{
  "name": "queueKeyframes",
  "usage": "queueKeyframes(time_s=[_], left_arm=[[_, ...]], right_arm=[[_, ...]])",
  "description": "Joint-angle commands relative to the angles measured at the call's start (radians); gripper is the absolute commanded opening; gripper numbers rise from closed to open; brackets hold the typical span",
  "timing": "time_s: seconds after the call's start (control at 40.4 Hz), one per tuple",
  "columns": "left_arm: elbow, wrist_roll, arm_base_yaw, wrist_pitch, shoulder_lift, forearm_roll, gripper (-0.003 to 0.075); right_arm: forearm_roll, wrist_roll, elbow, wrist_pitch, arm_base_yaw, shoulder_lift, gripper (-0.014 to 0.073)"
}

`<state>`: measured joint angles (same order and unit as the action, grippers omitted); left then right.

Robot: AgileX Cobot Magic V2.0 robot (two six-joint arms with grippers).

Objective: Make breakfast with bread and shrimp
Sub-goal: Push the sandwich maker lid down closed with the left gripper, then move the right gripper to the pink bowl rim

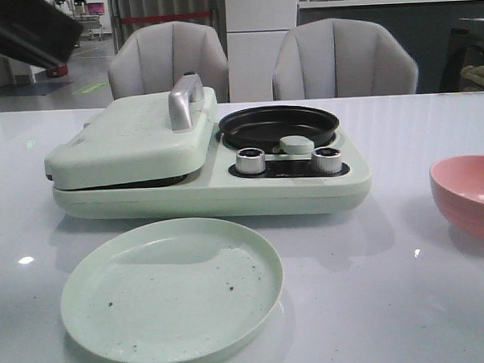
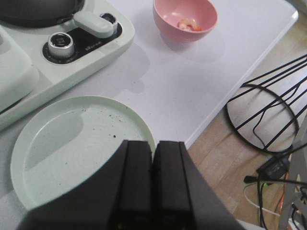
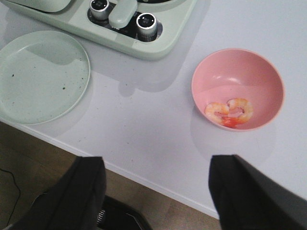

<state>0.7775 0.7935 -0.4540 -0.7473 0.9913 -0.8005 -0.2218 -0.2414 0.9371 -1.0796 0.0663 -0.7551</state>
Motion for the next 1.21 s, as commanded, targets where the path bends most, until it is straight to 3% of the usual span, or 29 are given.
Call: queueKeyframes(time_s=[0.0, 0.148, 0.297, 0.89, 1.187], left_arm=[[0.001, -0.092, -0.007, 0.073, -0.073, 0.057, 0.0102], [-0.008, -0.358, -0.007, 0.103, -0.148, 0.364, 0.0102], [-0.008, -0.508, -0.007, 0.101, -0.201, 0.51, 0.0102], [-0.008, -0.519, -0.007, 0.09, -0.214, 0.525, 0.0101], [-0.008, -0.519, -0.007, 0.101, -0.214, 0.525, 0.0101]], right_arm=[[-0.009, 0.0, 0.024, 0.054, -0.006, 0.003, 0.0559], [-0.009, 0.0, 0.024, 0.054, -0.006, 0.003, 0.0559], [-0.009, 0.0, 0.024, 0.054, -0.006, 0.003, 0.0559], [-0.068, -0.001, 0.024, 0.131, -0.006, 0.003, 0.0559], [0.091, 0.073, 0.05, 0.136, -0.007, -0.138, 0.0557]])
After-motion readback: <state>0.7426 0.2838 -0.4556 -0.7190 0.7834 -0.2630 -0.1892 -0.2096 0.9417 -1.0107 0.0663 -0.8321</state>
